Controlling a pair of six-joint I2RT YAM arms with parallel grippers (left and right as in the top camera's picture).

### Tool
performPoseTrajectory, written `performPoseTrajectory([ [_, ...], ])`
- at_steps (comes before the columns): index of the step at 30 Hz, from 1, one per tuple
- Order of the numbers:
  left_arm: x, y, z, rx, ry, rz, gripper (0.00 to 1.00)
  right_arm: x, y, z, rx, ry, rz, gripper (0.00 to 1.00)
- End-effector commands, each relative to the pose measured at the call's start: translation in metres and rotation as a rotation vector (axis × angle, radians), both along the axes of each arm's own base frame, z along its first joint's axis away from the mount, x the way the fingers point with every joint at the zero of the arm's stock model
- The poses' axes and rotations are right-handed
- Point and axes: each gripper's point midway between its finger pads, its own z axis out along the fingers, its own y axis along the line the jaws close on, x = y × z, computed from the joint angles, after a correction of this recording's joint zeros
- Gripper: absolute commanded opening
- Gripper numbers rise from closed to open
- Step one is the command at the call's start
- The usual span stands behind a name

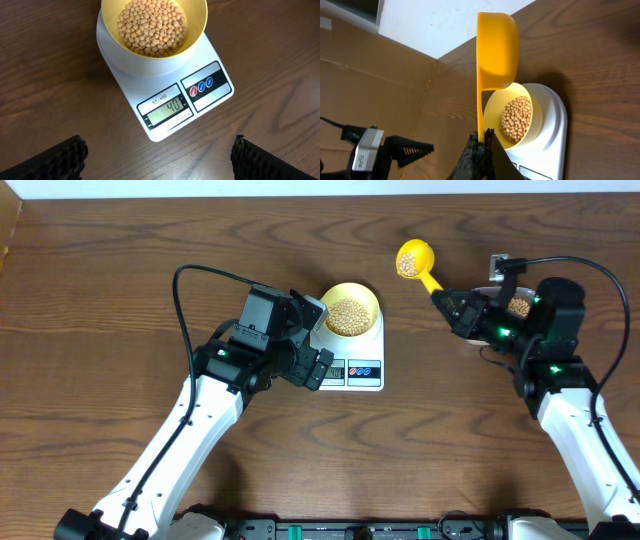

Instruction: Scoop item into bowl and weigh 50g on scale

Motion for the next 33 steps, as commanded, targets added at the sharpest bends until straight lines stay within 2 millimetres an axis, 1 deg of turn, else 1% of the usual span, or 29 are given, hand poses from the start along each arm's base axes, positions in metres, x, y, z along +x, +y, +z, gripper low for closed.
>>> performPoseTrajectory([
  [1,-0.001,0.001,-0.004,0.014,0.006,-0.004,0.95,0.003,0.007,0.006,0.003,-0.005,-0.026,0.01],
  [3,-0.001,0.001,-0.004,0.013,0.006,-0.004,0.94,0.002,0.012,0.005,0.002,-0.007,-0.012,0.01],
  [7,-0.001,0.001,-0.004,0.014,0.006,-0.004,0.94,0.006,0.020,-0.005,-0.022,0.011,-0.026,0.01],
  [14,-0.001,0.001,-0.004,0.013,0.006,-0.004,0.94,0.005,0.043,-0.020,-0.055,0.003,0.039,0.01],
  [19,-0.001,0.001,-0.004,0.013,0.006,-0.004,0.94,-0.005,0.066,-0.025,-0.159,-0.107,0.155,0.01],
  [23,-0.001,0.001,-0.004,0.013,0.006,-0.004,0.94,-0.013,0.079,-0.028,-0.223,-0.176,0.222,0.01],
  [25,-0.001,0.001,-0.004,0.013,0.006,-0.004,0.94,-0.014,0.080,-0.032,-0.261,-0.189,0.226,0.01],
  [29,-0.001,0.001,-0.004,0.013,0.006,-0.005,0.94,-0.008,0.073,-0.041,-0.315,-0.163,0.166,0.01],
  [33,-0.001,0.001,-0.004,0.013,0.006,-0.004,0.94,-0.009,0.072,-0.043,-0.330,-0.165,0.169,0.01],
])
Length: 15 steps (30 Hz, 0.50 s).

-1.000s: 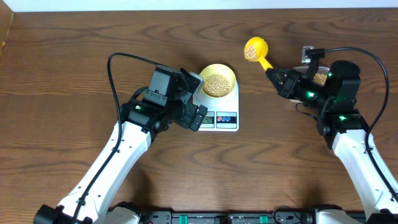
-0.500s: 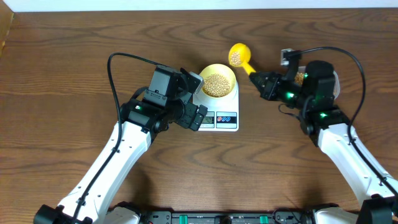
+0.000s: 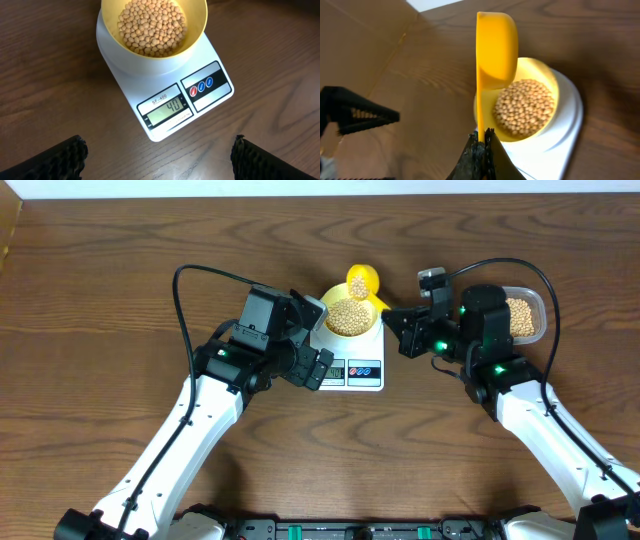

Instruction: Scoop item into bowl and weigh 50g on scale

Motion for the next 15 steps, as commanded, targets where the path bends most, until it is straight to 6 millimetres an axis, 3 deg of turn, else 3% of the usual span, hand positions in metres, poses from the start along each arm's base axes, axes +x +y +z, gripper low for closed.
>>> performPoseTrajectory([
  [1,-0.001,0.001,-0.004,0.013,0.006,-0.004,0.94,0.004,-0.002,-0.002,-0.059,-0.045,0.003,0.01],
  [15,-0.001,0.001,-0.004,0.013,0.006,-0.004,0.94,0.005,-0.010,-0.021,-0.206,-0.103,0.037,0.01],
])
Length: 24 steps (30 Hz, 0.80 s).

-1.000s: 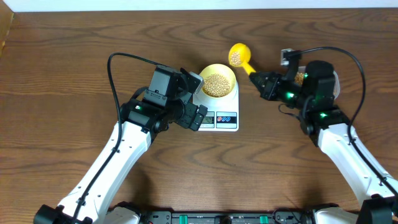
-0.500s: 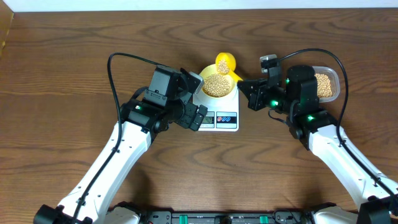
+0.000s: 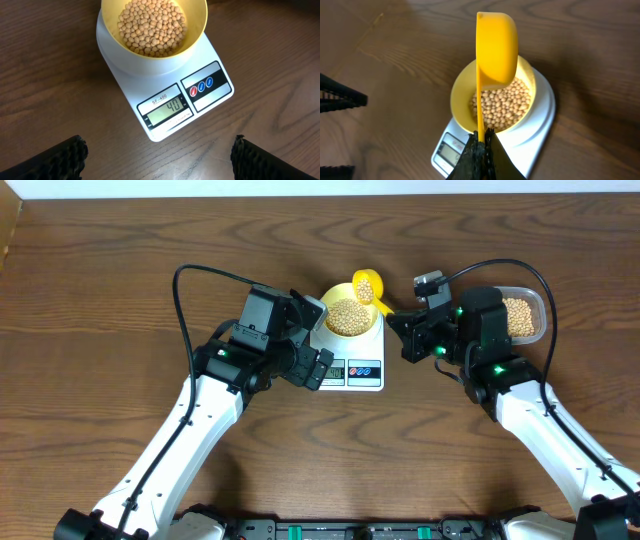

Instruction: Scoop item into bowl and weigh 50g on scale

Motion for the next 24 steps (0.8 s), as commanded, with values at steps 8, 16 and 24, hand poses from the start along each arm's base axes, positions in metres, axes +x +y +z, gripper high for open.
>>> performPoseTrajectory([
  [8,-0.001,0.001,-0.004,0.013,0.006,-0.004,0.94,0.004,0.001,-0.012,-0.061,-0.024,0.028,0.01],
  [16,-0.001,0.001,-0.004,0.013,0.006,-0.004,0.94,0.003,0.006,-0.011,-0.113,-0.093,0.089,0.01],
  [24,-0.001,0.001,-0.004,0.013,0.006,-0.004,0.94,0.000,0.012,-0.011,-0.123,-0.105,0.106,0.01],
])
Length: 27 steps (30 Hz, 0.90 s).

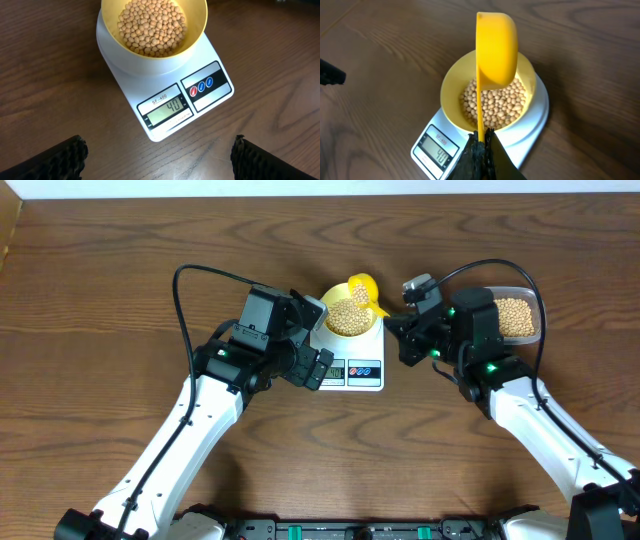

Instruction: Scoop item into bowl and weigh 50g on scale

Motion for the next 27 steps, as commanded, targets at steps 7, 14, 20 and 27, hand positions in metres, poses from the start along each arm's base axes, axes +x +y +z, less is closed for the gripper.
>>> performPoseTrajectory([
  [7,-0.001,0.001,-0.004,0.014,0.006,-0.004,0.94,0.000,0.005,0.002,-0.022,-0.030,0.025,0.01],
  [14,-0.001,0.001,-0.004,0.013,0.006,-0.004,0.94,0.003,0.006,0.008,0.045,0.006,-0.020,0.01],
  [20,-0.001,0.001,-0.004,0.014,0.006,-0.004,0.94,0.007,0.007,0.013,0.061,-0.014,-0.031,0.01],
  [27,-0.001,0.001,-0.004,0.014,0.006,-0.004,0.94,0.005,0.005,0.008,0.029,-0.011,-0.017,0.01],
])
